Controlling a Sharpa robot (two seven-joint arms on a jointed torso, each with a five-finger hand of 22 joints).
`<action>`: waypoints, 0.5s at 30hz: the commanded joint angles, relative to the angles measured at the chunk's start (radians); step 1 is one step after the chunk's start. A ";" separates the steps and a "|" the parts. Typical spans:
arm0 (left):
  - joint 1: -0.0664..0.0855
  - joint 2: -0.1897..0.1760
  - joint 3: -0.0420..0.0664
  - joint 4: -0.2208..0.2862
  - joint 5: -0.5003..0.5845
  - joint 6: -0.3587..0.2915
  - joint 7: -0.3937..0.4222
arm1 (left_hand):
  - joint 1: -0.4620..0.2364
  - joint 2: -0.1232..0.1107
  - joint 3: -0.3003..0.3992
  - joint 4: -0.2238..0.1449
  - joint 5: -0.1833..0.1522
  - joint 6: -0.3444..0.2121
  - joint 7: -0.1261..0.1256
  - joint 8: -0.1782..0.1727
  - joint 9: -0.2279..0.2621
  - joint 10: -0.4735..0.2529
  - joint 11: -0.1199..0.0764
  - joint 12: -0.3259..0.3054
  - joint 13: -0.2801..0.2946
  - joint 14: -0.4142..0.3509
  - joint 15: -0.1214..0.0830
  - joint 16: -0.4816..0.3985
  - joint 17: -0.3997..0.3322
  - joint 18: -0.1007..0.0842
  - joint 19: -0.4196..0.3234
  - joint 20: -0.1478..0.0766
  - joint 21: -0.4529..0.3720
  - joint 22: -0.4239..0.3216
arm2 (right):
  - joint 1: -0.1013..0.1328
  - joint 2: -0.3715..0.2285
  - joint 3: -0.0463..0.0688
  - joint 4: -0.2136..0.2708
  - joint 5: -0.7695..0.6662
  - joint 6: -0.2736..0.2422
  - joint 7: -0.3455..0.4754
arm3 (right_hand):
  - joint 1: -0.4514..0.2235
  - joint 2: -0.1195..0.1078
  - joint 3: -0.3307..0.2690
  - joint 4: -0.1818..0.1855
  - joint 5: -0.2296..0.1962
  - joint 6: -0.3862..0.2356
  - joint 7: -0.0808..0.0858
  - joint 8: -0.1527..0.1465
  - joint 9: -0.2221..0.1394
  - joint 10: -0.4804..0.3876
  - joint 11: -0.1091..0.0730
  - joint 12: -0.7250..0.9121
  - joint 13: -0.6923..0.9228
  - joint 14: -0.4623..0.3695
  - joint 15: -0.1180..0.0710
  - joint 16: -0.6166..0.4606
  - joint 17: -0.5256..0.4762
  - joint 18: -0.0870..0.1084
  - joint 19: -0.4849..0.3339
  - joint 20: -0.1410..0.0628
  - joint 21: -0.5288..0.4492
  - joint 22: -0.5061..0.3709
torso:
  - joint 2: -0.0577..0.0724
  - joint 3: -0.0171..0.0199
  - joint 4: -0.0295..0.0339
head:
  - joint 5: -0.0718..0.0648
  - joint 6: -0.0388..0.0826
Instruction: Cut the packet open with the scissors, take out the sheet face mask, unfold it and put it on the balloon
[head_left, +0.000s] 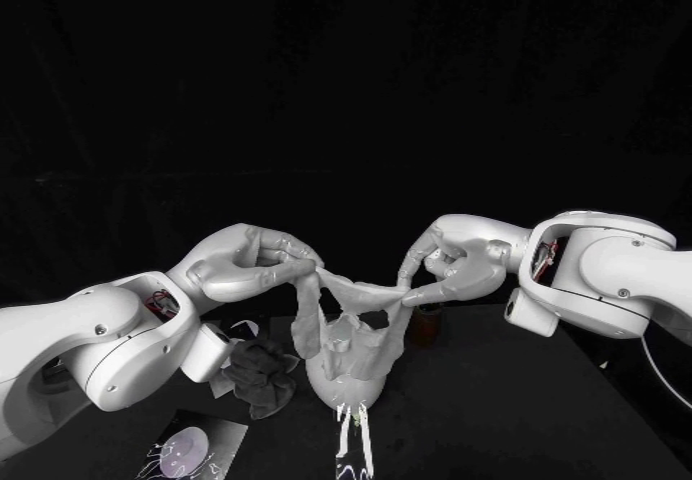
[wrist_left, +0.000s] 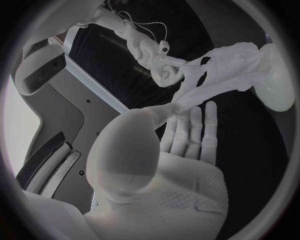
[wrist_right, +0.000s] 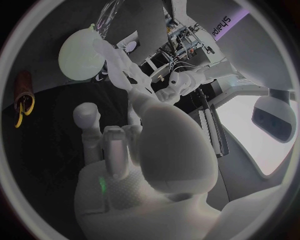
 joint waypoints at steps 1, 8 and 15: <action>0.001 -0.012 -0.006 0.022 -0.005 0.074 -0.033 | 0.002 -0.006 0.007 0.000 0.003 0.011 -0.002 -0.002 0.138 0.003 -0.002 0.004 -0.002 0.008 0.001 0.004 -0.002 0.009 -0.007 -0.004 0.005 0.002 | 0.003 -0.007 -0.004 0.013 0.062 0.120 0.028 | 0.004 0.006 0.007 0.000 0.002 0.004 0.004 0.005 0.001 0.086 -0.004 -0.005 0.215 0.104 -0.005 0.003 0.264 0.002 -0.001 -0.001 0.003 -0.001 | -0.004 0.0003 0.0004 | 0.003 -0.011; -0.005 -0.036 -0.037 0.055 -0.006 0.118 -0.063 | 0.002 -0.007 0.009 0.000 0.003 0.012 -0.002 -0.005 0.139 0.003 -0.002 0.004 -0.004 0.009 0.000 0.005 -0.007 0.009 -0.008 -0.004 0.008 0.005 | 0.000 -0.021 -0.020 0.026 0.072 0.169 0.016 | 0.004 0.006 0.007 0.000 0.002 0.003 0.004 0.005 0.001 0.085 -0.004 -0.006 0.214 0.104 -0.005 0.003 0.264 0.003 -0.004 -0.001 0.000 -0.002 | -0.003 0.0000 0.0020 | -0.005 -0.060; -0.030 -0.033 -0.059 0.057 -0.005 0.130 -0.076 | 0.002 -0.008 0.011 0.000 0.003 0.013 -0.002 -0.006 0.140 0.004 -0.002 0.004 -0.005 0.009 0.000 0.006 -0.010 0.009 -0.009 -0.004 0.010 0.007 | -0.012 -0.035 -0.039 0.030 0.060 0.179 0.000 | 0.004 0.006 0.007 0.000 0.002 0.003 0.004 0.005 0.001 0.085 -0.004 -0.006 0.214 0.104 -0.005 0.003 0.262 0.003 -0.006 -0.001 -0.004 -0.004 | -0.003 -0.0013 -0.0012 | -0.010 -0.104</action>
